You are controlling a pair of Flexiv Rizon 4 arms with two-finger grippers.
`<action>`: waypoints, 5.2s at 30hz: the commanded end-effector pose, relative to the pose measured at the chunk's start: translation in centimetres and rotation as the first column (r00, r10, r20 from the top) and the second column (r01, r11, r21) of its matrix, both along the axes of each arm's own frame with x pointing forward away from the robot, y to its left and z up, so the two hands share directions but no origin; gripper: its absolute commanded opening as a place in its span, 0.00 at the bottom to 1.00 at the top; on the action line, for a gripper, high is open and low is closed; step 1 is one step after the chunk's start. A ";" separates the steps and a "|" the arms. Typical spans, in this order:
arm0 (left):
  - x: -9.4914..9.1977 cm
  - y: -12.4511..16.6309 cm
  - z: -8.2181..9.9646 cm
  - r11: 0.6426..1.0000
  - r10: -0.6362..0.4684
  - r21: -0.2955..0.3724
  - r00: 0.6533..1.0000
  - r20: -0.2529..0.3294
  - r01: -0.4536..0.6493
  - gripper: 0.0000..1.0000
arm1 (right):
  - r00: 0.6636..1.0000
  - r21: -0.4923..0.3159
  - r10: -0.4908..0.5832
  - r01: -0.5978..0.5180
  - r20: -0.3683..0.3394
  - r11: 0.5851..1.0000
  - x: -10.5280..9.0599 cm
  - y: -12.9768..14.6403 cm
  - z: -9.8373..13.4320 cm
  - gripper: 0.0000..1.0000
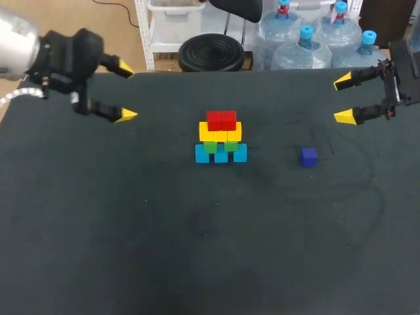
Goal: Place the blue cubes, place green cubes on the blue cubes, place the yellow cubes on the green cubes, then place the red cubes on the yellow cubes, and place purple cube on the red cubes.
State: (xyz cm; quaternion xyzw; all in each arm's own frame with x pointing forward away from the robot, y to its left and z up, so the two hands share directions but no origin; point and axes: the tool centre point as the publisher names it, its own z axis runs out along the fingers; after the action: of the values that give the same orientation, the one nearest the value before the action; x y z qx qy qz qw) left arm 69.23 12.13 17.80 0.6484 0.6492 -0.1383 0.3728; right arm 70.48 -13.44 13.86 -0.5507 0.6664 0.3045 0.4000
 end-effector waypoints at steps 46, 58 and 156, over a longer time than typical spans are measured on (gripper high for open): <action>-3.6 4.8 -0.2 0.994 0.038 -0.106 0.997 0.060 -0.031 1.00 | 0.987 -0.104 0.158 -0.155 0.013 0.982 -1.4 1.4 -10.9 1.00; -3.6 4.8 -0.2 0.994 0.038 -0.106 0.997 0.060 -0.031 1.00 | 0.988 -0.088 0.156 -0.157 -0.021 0.984 -1.0 2.2 -13.1 0.73; -3.6 4.8 -0.2 0.994 0.038 -0.106 0.997 0.060 -0.031 1.00 | 0.964 -0.135 0.253 -0.263 -0.085 0.955 2.0 21.6 0.0 0.00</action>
State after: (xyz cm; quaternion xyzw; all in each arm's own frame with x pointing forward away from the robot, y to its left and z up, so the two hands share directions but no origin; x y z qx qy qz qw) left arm 65.68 16.80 17.75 0.6210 0.6431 -0.1454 0.4239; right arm 72.26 7.95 14.15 -0.6502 0.6219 0.3225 0.2939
